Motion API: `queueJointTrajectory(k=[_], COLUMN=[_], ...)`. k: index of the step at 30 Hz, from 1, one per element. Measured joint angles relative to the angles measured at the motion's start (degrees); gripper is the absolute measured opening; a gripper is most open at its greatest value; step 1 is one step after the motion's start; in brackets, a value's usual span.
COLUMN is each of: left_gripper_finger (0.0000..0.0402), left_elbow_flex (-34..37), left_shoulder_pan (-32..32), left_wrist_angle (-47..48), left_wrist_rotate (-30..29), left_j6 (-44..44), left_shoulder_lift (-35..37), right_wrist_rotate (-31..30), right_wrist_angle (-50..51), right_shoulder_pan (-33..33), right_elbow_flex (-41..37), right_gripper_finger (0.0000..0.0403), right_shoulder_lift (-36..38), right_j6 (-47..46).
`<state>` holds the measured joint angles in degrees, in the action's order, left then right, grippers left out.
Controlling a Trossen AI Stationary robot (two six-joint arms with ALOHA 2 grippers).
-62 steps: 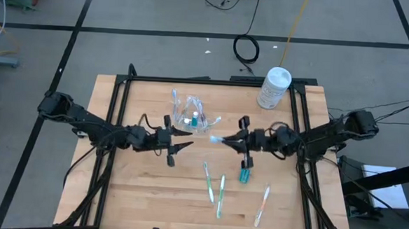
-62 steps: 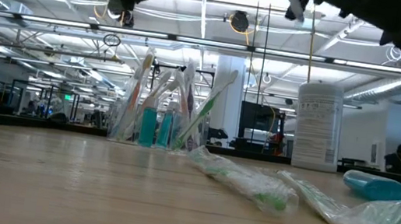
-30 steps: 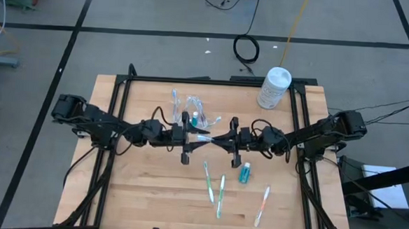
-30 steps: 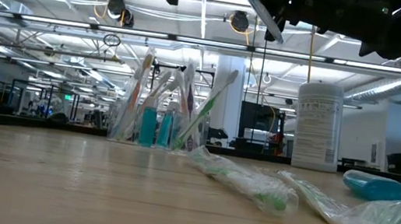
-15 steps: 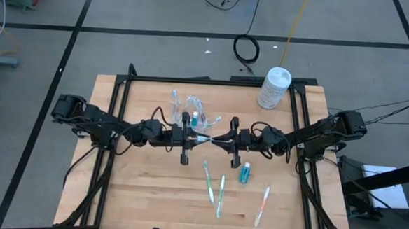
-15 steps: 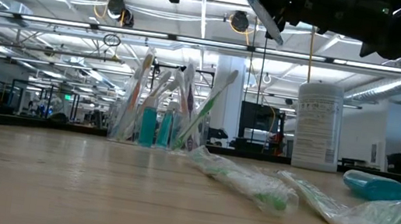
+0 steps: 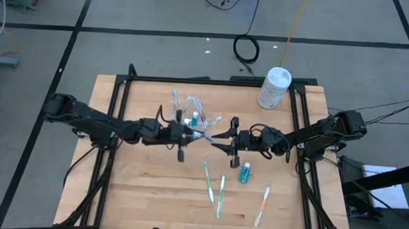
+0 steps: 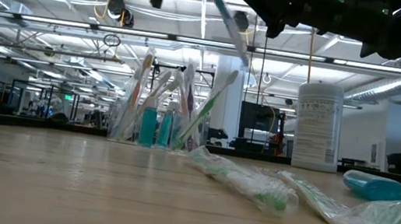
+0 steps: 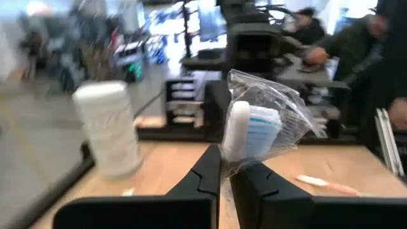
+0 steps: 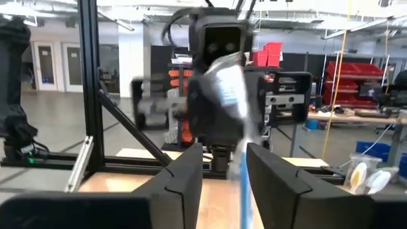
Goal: Pick & Place toothbrushing station
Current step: Put the blue toothbrush into the transparent organizer
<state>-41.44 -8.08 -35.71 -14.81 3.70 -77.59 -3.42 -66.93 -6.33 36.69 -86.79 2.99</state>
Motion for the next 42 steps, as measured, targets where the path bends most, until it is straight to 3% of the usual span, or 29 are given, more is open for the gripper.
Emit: queueJointTrajectory(k=[6, 14, 18, 21, 26, 33, 39, 42], left_gripper_finger=[0.0007, 0.0015, 0.0006, 0.0015, 0.0012, 0.0022, 0.0028, 0.0022], left_elbow_flex=[0.0, 0.0, 0.0, 0.0, 0.0, 0.0, 0.0, 0.0], left_shoulder_pan=[0.5, 0.7, 1.5, 2.5, 5.1, 8.8, 12.4, 13.9], left_wrist_angle=[19.9, 40.1, 46.1, 47.9, 47.9, 47.4, 48.2, 47.6], left_wrist_rotate=[-2.8, -15.2, -24.1, -27.1, -31.4, -29.7, -18.9, -17.6], left_j6=[-8.3, -15.4, -19.3, -25.8, -26.6, -31.2, -32.4, -32.3], left_shoulder_lift=[11.5, 21.6, 22.8, 22.7, 18.2, 11.7, 7.0, 5.0], right_wrist_rotate=[0.0, 0.0, 0.0, 0.0, 0.0, 0.0, 0.2, 0.2], right_wrist_angle=[0.8, 1.2, 1.2, 1.2, 1.8, 3.1, 3.0, 3.3], right_shoulder_pan=[0.0, 0.0, 0.0, 0.0, 0.6, 1.1, 1.1, 1.1], right_elbow_flex=[0.0, 0.0, 0.0, 0.0, 0.0, 0.0, 0.0, 0.0], right_gripper_finger=[0.0119, 0.0119, 0.0119, 0.0118, 0.0117, 0.0116, 0.0116, 0.0116], right_shoulder_lift=[0.0, 0.0, 0.0, 0.0, 0.0, 0.0, 0.0, 0.0], right_j6=[0.9, 0.9, 0.9, 0.9, 0.8, 0.7, 0.7, 0.7])
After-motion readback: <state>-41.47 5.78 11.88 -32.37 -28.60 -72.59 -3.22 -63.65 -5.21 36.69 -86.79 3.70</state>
